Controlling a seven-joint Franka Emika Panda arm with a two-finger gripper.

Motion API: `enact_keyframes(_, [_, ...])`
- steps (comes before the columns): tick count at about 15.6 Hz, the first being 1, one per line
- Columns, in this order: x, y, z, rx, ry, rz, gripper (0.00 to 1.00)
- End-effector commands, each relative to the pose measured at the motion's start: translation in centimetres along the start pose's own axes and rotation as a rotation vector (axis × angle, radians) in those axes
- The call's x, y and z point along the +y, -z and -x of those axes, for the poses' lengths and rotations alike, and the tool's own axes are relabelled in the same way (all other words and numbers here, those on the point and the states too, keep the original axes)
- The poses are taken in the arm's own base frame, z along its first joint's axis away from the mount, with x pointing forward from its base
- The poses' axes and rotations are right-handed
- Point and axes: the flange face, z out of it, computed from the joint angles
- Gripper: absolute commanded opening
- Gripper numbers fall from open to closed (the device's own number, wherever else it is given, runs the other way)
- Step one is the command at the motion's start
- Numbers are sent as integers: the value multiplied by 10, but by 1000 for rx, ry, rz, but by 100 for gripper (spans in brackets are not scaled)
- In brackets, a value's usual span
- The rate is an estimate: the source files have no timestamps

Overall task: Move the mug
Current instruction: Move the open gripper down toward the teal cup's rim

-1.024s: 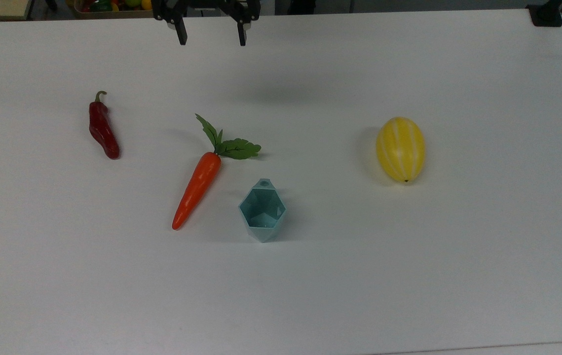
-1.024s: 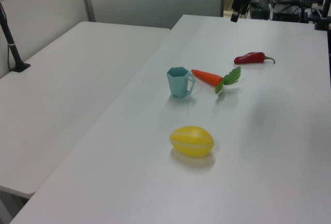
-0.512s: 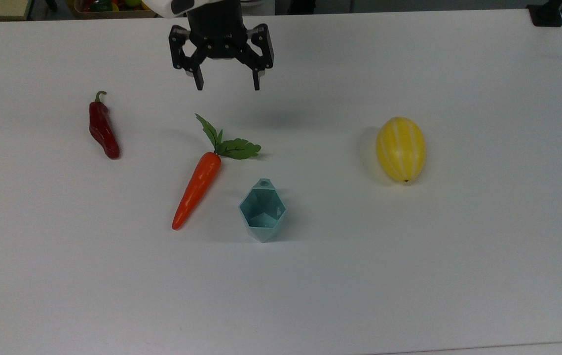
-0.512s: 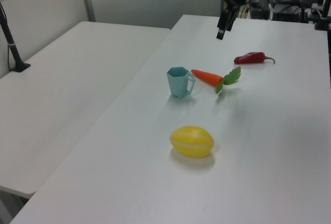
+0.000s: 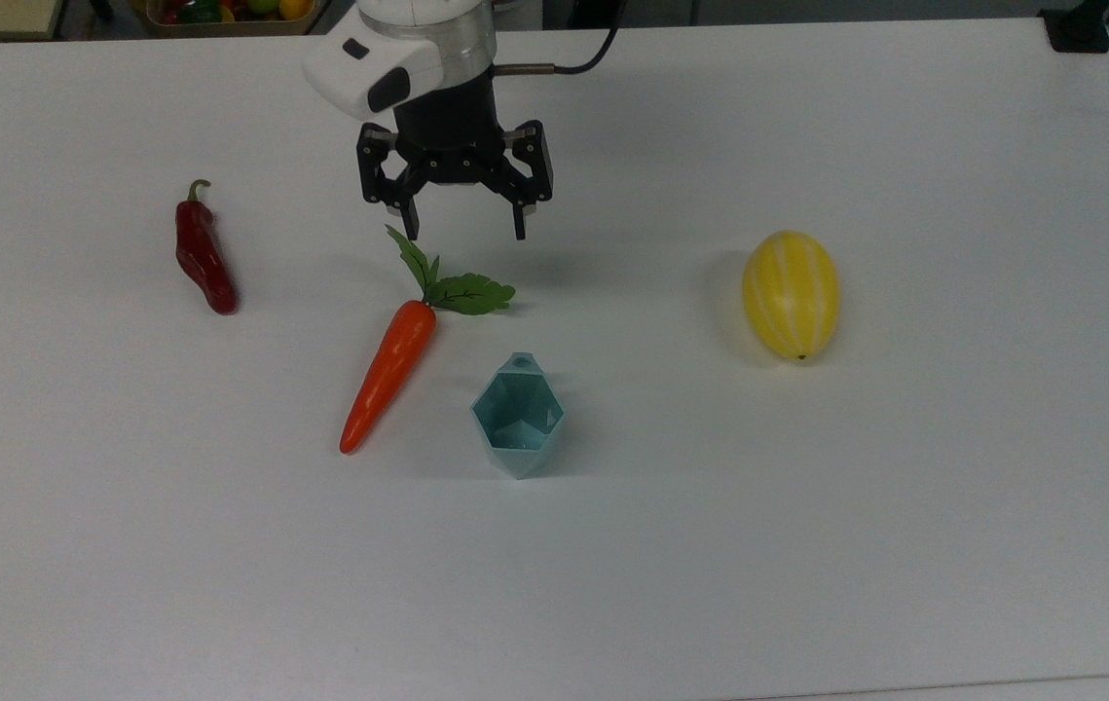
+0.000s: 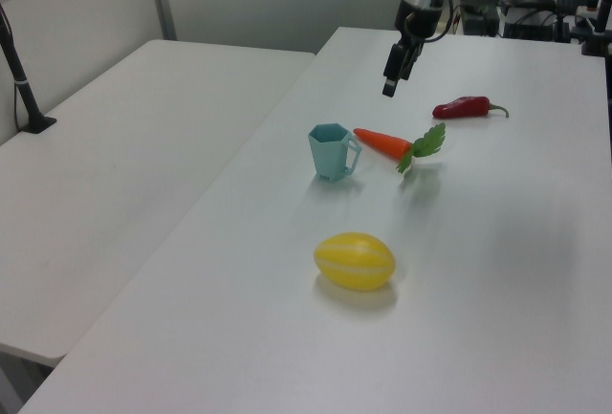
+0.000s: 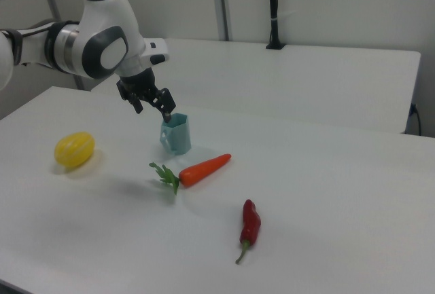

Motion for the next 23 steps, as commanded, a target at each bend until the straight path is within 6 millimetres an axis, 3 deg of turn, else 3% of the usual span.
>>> enact_keyframes(1, [-10, -25, -6, 26, 6, 15, 88])
enact_keyframes(8, [-26, -63, -10, 56, 29, 10, 71])
enact_keyframes(15, [-41, -101, -10, 73, 50, 9, 68])
enact_keyframes(23, [-44, -138, -13, 116, 39, 55, 68])
